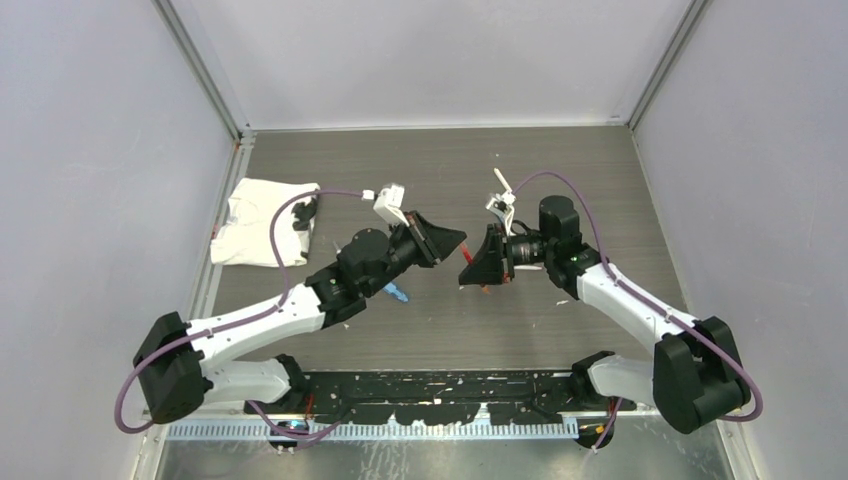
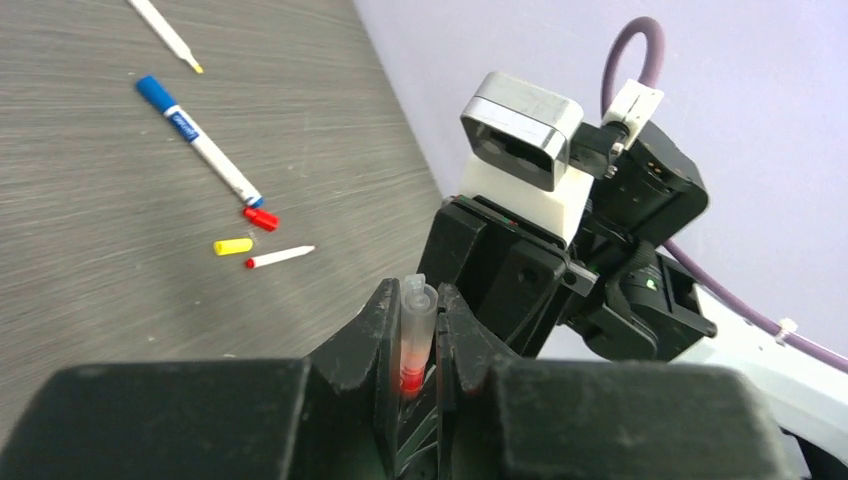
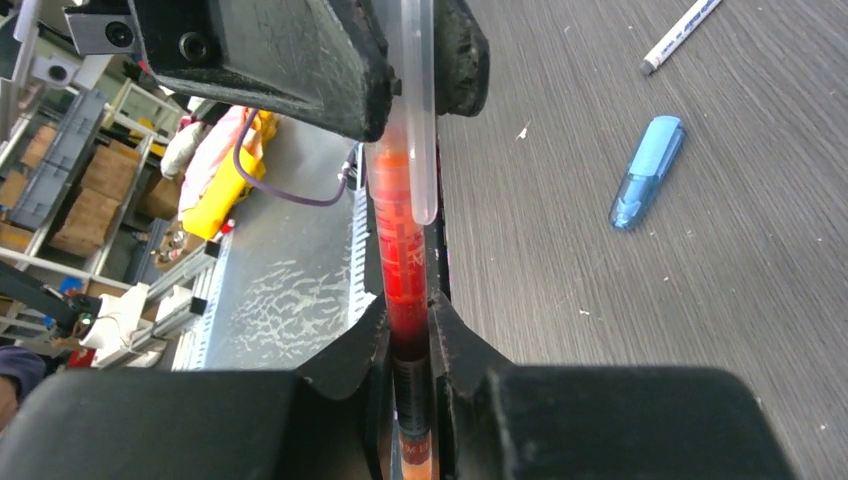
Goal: Insert the pens into the pen caps
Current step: Press the pen cap onto the pen.
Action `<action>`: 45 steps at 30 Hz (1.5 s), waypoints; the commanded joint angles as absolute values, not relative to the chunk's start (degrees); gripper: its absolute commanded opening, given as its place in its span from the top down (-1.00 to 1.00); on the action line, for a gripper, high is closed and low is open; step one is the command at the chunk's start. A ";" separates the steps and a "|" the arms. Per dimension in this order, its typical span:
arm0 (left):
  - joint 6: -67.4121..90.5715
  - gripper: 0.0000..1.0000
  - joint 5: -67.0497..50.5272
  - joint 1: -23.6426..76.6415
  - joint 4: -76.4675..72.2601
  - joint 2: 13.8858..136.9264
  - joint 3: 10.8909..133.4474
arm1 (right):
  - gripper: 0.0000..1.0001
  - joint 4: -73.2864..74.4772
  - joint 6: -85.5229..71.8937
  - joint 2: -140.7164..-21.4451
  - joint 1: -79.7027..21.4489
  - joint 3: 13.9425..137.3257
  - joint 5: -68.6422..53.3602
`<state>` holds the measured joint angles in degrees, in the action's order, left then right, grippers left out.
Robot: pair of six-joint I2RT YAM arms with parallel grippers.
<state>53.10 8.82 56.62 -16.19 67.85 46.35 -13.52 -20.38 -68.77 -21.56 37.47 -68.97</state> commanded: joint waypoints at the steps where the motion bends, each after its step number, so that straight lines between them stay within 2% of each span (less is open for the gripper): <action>1: 59.02 0.99 -20.66 62.33 -18.39 70.63 39.04 | 0.99 -13.87 -13.82 -68.39 -19.60 45.25 -51.85; 6: 55.58 0.97 -8.59 60.55 -11.91 63.15 38.70 | 0.98 -22.85 -18.61 -69.21 -19.85 42.43 -58.64; 9: 55.28 0.73 0.12 58.95 -14.60 58.12 37.27 | 0.98 -22.98 -18.18 -69.75 -20.63 42.47 -62.17; 12: 54.92 0.60 6.76 58.71 -19.59 54.26 35.73 | 0.98 -23.03 -17.09 -70.15 -22.08 42.61 -64.99; 13: 54.67 0.52 7.46 58.56 -20.77 53.59 35.84 | 0.98 -22.91 -16.62 -70.23 -22.60 42.58 -65.49; 16: 54.09 0.04 8.25 58.52 -20.11 53.01 37.80 | 0.98 -20.99 -14.98 -70.93 -23.75 43.11 -66.61; 18: 53.67 -0.18 8.38 58.44 -17.79 52.72 39.04 | 0.98 -20.70 -14.68 -71.14 -24.16 43.29 -67.13; 24: 49.90 -0.41 11.33 58.24 -11.08 45.84 37.05 | 0.98 -19.66 -14.36 -70.36 -24.05 43.81 -66.13; 28: 47.96 -0.65 13.37 57.34 -14.07 39.67 32.44 | 0.98 -18.54 -14.48 -70.11 -23.91 44.19 -63.64; 31: 51.83 -0.70 15.11 56.45 -11.63 41.76 35.40 | 0.98 -16.09 -13.33 -70.13 -23.90 44.83 -61.97; 35: 53.82 -0.68 16.48 56.43 -7.41 50.34 43.27 | 0.98 -12.36 -11.20 -69.96 -23.91 45.79 -60.26; 40: 53.96 -0.33 19.07 56.43 -10.61 56.49 47.06 | 0.98 -11.82 -10.95 -69.96 -23.91 45.87 -59.88; 45: 54.27 -0.15 22.12 56.39 -8.82 60.56 49.82 | 0.98 -11.69 -10.92 -69.92 -23.92 45.98 -60.02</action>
<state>54.02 17.80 56.55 -8.45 59.13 45.98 -11.18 -12.10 -71.18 -23.99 43.62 -60.47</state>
